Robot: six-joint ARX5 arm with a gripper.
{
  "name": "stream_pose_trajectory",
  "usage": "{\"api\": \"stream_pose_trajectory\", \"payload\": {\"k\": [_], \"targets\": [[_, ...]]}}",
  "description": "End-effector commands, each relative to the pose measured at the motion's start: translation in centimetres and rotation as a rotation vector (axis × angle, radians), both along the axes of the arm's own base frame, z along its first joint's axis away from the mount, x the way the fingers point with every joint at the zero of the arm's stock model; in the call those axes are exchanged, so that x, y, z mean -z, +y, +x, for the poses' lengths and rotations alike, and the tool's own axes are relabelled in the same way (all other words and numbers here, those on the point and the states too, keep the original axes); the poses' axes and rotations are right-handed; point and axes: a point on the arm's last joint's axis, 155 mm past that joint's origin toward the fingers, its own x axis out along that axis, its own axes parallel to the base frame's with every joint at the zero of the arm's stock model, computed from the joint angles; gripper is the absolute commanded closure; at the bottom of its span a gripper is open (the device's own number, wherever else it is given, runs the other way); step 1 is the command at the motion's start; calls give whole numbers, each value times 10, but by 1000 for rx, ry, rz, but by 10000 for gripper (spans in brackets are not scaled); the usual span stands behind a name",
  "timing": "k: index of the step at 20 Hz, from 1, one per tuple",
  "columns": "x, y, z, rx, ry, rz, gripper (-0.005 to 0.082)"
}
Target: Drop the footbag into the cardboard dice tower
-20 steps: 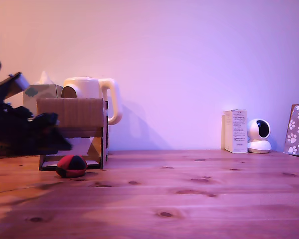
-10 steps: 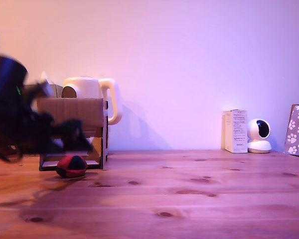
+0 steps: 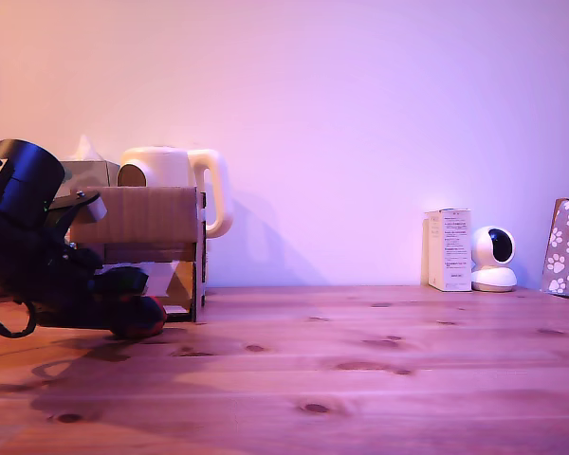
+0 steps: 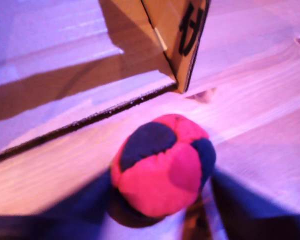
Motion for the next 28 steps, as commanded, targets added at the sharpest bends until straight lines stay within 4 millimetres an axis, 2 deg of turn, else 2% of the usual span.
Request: {"api": "stream_pose_trajectory", "payload": {"k": [1, 6, 12, 15, 20, 22, 24, 28], "targets": [[0, -2, 1, 9, -5, 4, 658], [-39, -3, 1, 12, -51, -8, 658], [-102, -5, -27, 46, -51, -37, 658], [-151, -3, -38, 50, -130, -54, 658], [-240, -1, -48, 52, -378, -98, 658], [-265, -1, -45, 50, -454, -110, 658], [-279, -2, -37, 47, -489, -111, 658], [-292, -4, -10, 31, -493, -103, 658]]}}
